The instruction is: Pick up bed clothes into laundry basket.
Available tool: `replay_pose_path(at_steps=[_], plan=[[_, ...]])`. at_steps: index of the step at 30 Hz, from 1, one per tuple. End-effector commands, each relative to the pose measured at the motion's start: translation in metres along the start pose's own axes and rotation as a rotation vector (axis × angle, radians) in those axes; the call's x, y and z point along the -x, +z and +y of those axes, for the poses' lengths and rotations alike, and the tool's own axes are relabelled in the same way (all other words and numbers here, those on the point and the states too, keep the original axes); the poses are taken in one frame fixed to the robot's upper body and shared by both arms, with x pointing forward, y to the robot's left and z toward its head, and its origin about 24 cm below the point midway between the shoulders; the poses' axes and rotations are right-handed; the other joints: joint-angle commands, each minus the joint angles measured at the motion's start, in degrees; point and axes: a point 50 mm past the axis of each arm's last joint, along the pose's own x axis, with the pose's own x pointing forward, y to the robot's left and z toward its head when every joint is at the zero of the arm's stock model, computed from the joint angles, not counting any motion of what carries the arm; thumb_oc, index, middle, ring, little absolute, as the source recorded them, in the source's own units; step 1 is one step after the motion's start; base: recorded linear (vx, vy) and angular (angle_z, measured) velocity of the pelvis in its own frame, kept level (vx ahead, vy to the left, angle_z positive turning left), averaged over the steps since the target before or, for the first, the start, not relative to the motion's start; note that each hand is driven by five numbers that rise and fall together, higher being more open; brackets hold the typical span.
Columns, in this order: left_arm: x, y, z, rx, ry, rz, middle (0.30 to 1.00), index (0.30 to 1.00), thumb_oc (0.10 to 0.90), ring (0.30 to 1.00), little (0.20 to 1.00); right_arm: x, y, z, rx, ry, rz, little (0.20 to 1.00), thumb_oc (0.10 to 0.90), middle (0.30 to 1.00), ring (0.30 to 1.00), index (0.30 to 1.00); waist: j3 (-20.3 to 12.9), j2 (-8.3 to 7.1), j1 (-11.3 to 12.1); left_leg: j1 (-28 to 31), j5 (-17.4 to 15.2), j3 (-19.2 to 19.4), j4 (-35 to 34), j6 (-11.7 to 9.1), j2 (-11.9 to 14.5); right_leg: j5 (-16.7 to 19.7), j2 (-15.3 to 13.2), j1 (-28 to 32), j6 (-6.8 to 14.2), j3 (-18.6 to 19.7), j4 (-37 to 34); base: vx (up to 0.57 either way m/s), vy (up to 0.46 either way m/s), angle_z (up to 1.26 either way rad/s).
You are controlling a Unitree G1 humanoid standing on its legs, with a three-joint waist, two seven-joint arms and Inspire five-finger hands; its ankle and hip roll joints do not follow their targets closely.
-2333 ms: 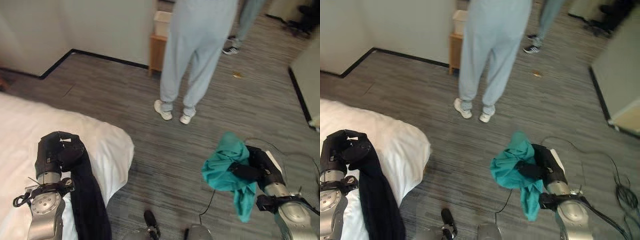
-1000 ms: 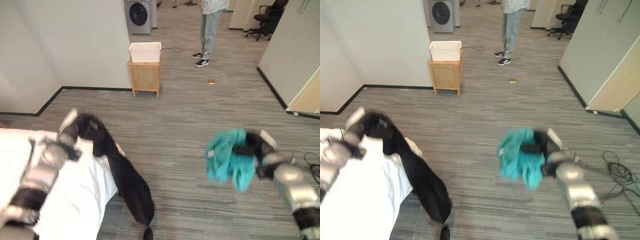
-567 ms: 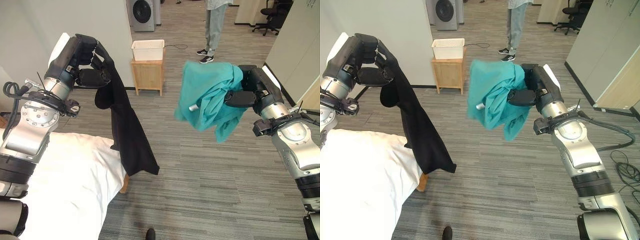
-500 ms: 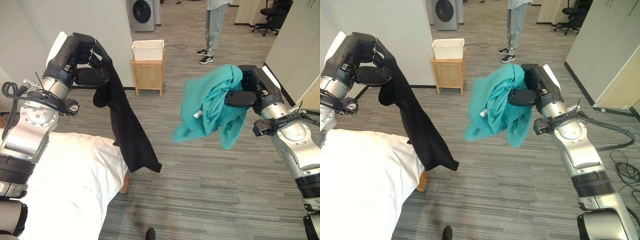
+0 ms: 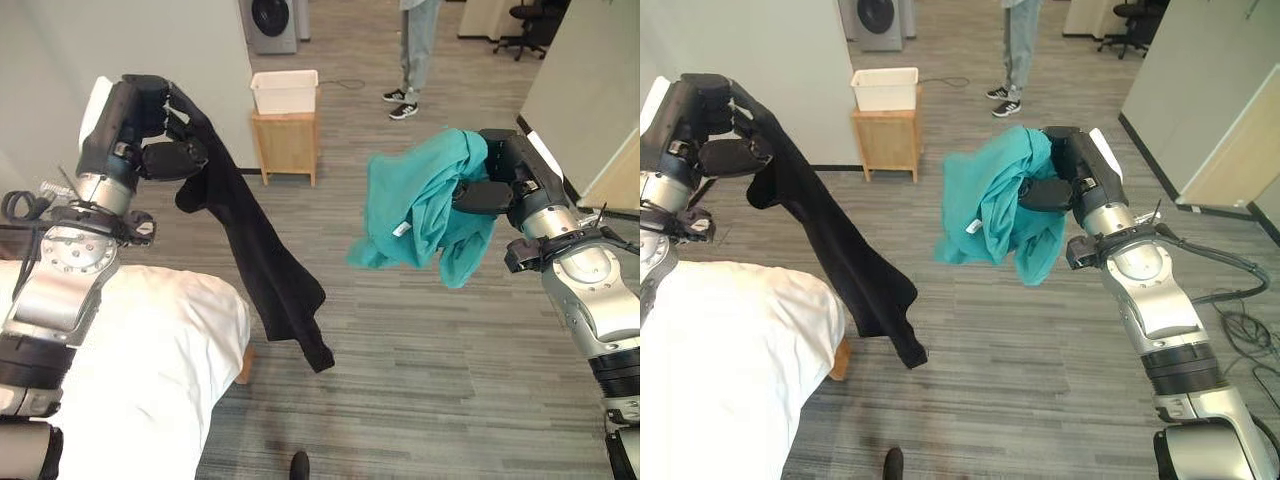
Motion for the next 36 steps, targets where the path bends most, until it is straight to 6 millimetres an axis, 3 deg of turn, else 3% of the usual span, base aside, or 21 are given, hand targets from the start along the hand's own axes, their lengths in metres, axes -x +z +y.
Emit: replay_pose_path(at_steps=[1, 4, 6, 9, 10, 12, 16, 17, 18, 19, 20, 21, 23, 25, 28, 29, 30, 31, 33, 34, 36], plan=[[-0.011, 0.046, 0.034, -0.024, 0.157, -0.228, 0.3, 0.3, 0.4, 0.3, 0.3, -0.003, 0.051, -0.003, -0.015, -0.005, -0.255, 0.3, 0.4, 0.3, 0.3, 0.3, -4.81, -1.15, 1.39, 2.85, -7.36, -1.0, 3.79, 2.23, -3.24, 1.74, -1.9, -7.73, 3.45, 5.3, 9.66, 0.01, 0.159, -0.21], [-0.011, 0.044, 0.041, -0.044, 0.165, -0.206, 0.3, 0.3, 0.4, 0.3, 0.3, -0.007, 0.055, 0.001, -0.007, 0.015, -0.263, 0.3, 0.4, 0.3, 0.3, 0.3, -2.36, -0.16, 1.7, 4.26, -8.91, 0.26, 3.97, 3.63, -3.53, 5.29, -2.42, -14.41, 6.35, 5.03, 23.53, 0.06, 0.118, -0.37], [-0.011, 0.046, 0.048, -0.078, 0.175, -0.2, 0.3, 0.3, 0.4, 0.3, 0.3, -0.008, 0.054, 0.002, 0.016, 0.022, -0.254, 0.3, 0.4, 0.3, 0.3, 0.3, -1.65, 0.59, 1.43, 6.06, -8.51, 0.36, 3.38, 3.65, -3.13, 6.76, -2.82, -18.85, 6.47, 3.34, 26.88, 0.18, 0.072, -0.25], [-0.013, 0.052, 0.054, -0.096, 0.18, -0.217, 0.3, 0.3, 0.4, 0.3, 0.3, -0.008, 0.053, 0.0, 0.021, 0.029, -0.24, 0.3, 0.4, 0.3, 0.3, 0.3, -2.12, 1.04, 0.23, 9.63, -9.22, 0.16, 1.08, 2.54, -2.29, 5.83, -3.82, -21.68, 5.42, -0.35, 19.1, 0.41, -0.054, -0.2], [-0.02, 0.053, 0.051, -0.076, 0.175, -0.214, 0.3, 0.3, 0.4, 0.3, 0.3, -0.011, 0.053, 0.0, 0.021, 0.026, -0.233, 0.3, 0.4, 0.3, 0.3, 0.3, -1.96, 0.77, -1.19, 12.18, -10.33, -1.04, 1.12, 1.36, -1.69, 7.8, -3.71, -23.32, 5.59, -0.99, 11.48, 0.44, -0.118, 0.06], [-0.023, 0.054, 0.048, -0.059, 0.173, -0.219, 0.3, 0.3, 0.4, 0.3, 0.3, -0.011, 0.054, 0.0, 0.02, 0.021, -0.235, 0.3, 0.4, 0.3, 0.3, 0.3, -1.9, 0.72, -2.4, 14.68, -11.38, -2.07, 1.33, 0.22, -0.17, 10.44, -3.21, -23.7, 6.48, -1.82, 6.04, 0.53, -0.181, 0.38], [-0.022, 0.048, 0.046, -0.052, 0.176, -0.199, 0.3, 0.3, 0.4, 0.3, 0.3, -0.01, 0.053, 0.001, 0.005, 0.016, -0.236, 0.3, 0.4, 0.3, 0.3, 0.3, -2.33, 0.69, -3.38, 16.42, -11.86, -2.9, 2.84, -0.73, 1.49, 12.78, -2.79, -23.51, 7.03, -2.79, 4.37, 0.31, -0.135, 0.52], [-0.021, 0.045, 0.045, -0.041, 0.172, -0.19, 0.3, 0.3, 0.4, 0.3, 0.3, -0.009, 0.055, 0.0, -0.006, 0.019, -0.243, 0.3, 0.4, 0.3, 0.3, 0.3, -2.74, 0.31, -3.54, 16.3, -10.08, -3.49, 5.04, -1.82, 1.89, 12.47, -3.04, -23.05, 6.5, -2.81, 5.24, 0.28, -0.139, 0.58], [-0.021, 0.043, 0.043, -0.032, 0.172, -0.187, 0.3, 0.3, 0.4, 0.3, 0.3, -0.009, 0.055, 0.002, -0.004, 0.029, -0.238, 0.3, 0.4, 0.3, 0.3, 0.3, -3.01, 0.81, -3.8, 16.09, -9.44, -3.42, 7.48, -2.34, 3.01, 11.94, -2.61, -22.52, 5.94, -3.31, 6.15, 0.42, -0.225, 0.59], [-0.02, 0.041, 0.043, -0.024, 0.178, -0.181, 0.3, 0.3, 0.4, 0.3, 0.3, -0.01, 0.059, 0.004, -0.01, 0.051, -0.254, 0.3, 0.4, 0.3, 0.3, 0.3, -3.36, 0.92, -3.97, 14.86, -4.62, -3.25, 12.61, -3.35, 4.09, 11.26, -1.68, -21.5, 4.5, -2.94, 6.92, 0.48, -0.27, 0.44], [-0.018, 0.035, 0.043, -0.004, 0.189, -0.163, 0.3, 0.3, 0.4, 0.3, 0.3, -0.01, 0.059, 0.003, -0.023, 0.047, -0.254, 0.3, 0.4, 0.3, 0.3, 0.3, -3.37, 0.23, -4.04, 11.67, 0.84, -3.32, 22.72, -3.58, 4.85, 9.67, -1.06, -19.86, 2.54, -2.24, 7.58, 0.65, -0.544, 0.18], [-0.017, 0.032, 0.044, 0.03, 0.2, -0.15, 0.3, 0.3, 0.4, 0.3, 0.3, -0.012, 0.062, 0.0, -0.036, 0.037, -0.253, 0.3, 0.4, 0.3, 0.3, 0.3, -1.92, -2.3, -2.64, 1.77, 5.85, -0.88, 42.78, -4.17, 5.61, 7.55, -1.73, -15.15, -0.08, -2.75, 7.16, 0.64, -0.591, 0.05], [-0.017, 0.028, 0.044, 0.054, 0.204, -0.134, 0.3, 0.3, 0.4, 0.3, 0.3, -0.015, 0.063, -0.002, -0.036, 0.028, -0.251, 0.3, 0.4, 0.3, 0.3, 0.3, -0.15, -4.72, 0.68, -7.93, 3.24, -0.96, 58.05, -3.81, 0.33, 6.2, -1.8, -11.1, -1.82, -1.55, 6.05, 0.51, -0.452, -0.25], [-0.016, 0.02, 0.042, 0.079, 0.198, -0.097, 0.3, 0.3, 0.4, 0.3, 0.3, -0.015, 0.058, -0.005, -0.058, 0.01, -0.226, 0.3, 0.4, 0.3, 0.3, 0.3, 0.42, -4.99, 3.01, -14.47, 0.53, 1.25, 59.34, -2.9, -1.45, 5.22, -1.56, -7.33, -2.05, -0.78, 4.74, 0.47, -0.207, -0.58], [-0.021, 0.022, 0.043, 0.065, 0.191, -0.092, 0.3, 0.3, 0.4, 0.3, 0.3, -0.015, 0.056, -0.005, -0.057, 0.017, -0.213, 0.3, 0.4, 0.3, 0.3, 0.3, 0.03, -4.54, 5.11, -21.23, -0.12, 1.12, 48.33, -1.45, -4.11, 3.88, -0.8, -3.13, -1.64, 1.41, 3.63, 0.44, -0.062, -0.32], [-0.022, 0.022, 0.043, 0.065, 0.189, -0.093, 0.3, 0.3, 0.4, 0.3, 0.3, -0.015, 0.056, -0.006, -0.057, 0.015, -0.212, 0.3, 0.4, 0.3, 0.3, 0.3, 0.07, -4.74, 5.24, -20.9, -0.26, 1.22, 48.05, -1.44, -4.28, 3.75, -1.0, -2.87, -1.59, 1.46, 3.47, 0.44, -0.008, -0.22], [-0.023, 0.023, 0.043, 0.061, 0.185, -0.094, 0.3, 0.3, 0.4, 0.3, 0.3, -0.016, 0.057, -0.005, -0.051, 0.018, -0.216, 0.3, 0.4, 0.3, 0.3, 0.3, -0.42, -3.74, 5.73, -21.33, 0.21, 1.1, 39.12, -1.24, -3.76, 2.57, 0.48, -1.29, -1.4, 2.16, 3.29, 0.72, 0.043, -0.15], [-0.023, 0.023, 0.045, 0.047, 0.186, -0.088, 0.3, 0.3, 0.4, 0.3, 0.3, -0.017, 0.056, -0.005, -0.032, 0.019, -0.215, 0.3, 0.4, 0.3, 0.3, 0.3, -1.84, -2.27, 6.74, -20.49, 1.94, 0.6, 20.15, -0.99, -3.29, 0.8, 2.28, 0.86, -0.83, 3.15, 2.91, 0.95, 0.059, -0.13], [-0.02, 0.019, 0.046, 0.044, 0.188, -0.074, 0.3, 0.3, 0.4, 0.3, 0.3, -0.019, 0.055, -0.001, -0.028, 0.034, -0.214, 0.3, 0.4, 0.3, 0.3, 0.3, -3.08, -1.66, 8.24, -17.44, 5.04, -0.22, 4.45, -1.25, -4.36, -1.68, 2.98, 4.53, -0.33, 4.63, 2.77, 0.83, 0.047, -0.2], [-0.02, 0.017, 0.048, 0.045, 0.193, -0.069, 0.3, 0.3, 0.4, 0.3, 0.3, -0.021, 0.054, 0.001, -0.034, 0.037, -0.208, 0.3, 0.4, 0.3, 0.3, 0.3, -3.67, -1.3, 8.55, -17.08, 6.1, 0.19, 0.37, -1.94, -4.52, -3.07, 2.98, 6.76, -0.16, 5.13, 3.04, 0.67, 0.034, -0.36], [-0.017, 0.016, 0.052, 0.034, 0.208, -0.059, 0.3, 0.3, 0.4, 0.3, 0.3, -0.021, 0.049, 0.002, -0.03, 0.035, -0.186, 0.3, 0.4, 0.3, 0.3, 0.3, -4.93, -1.25, 8.64, -17.49, 7.15, 3.71, 0.6, -2.39, -3.55, -4.56, 2.12, 9.79, 0.4, 5.38, 4.31, 0.58, 0.055, -0.41]])
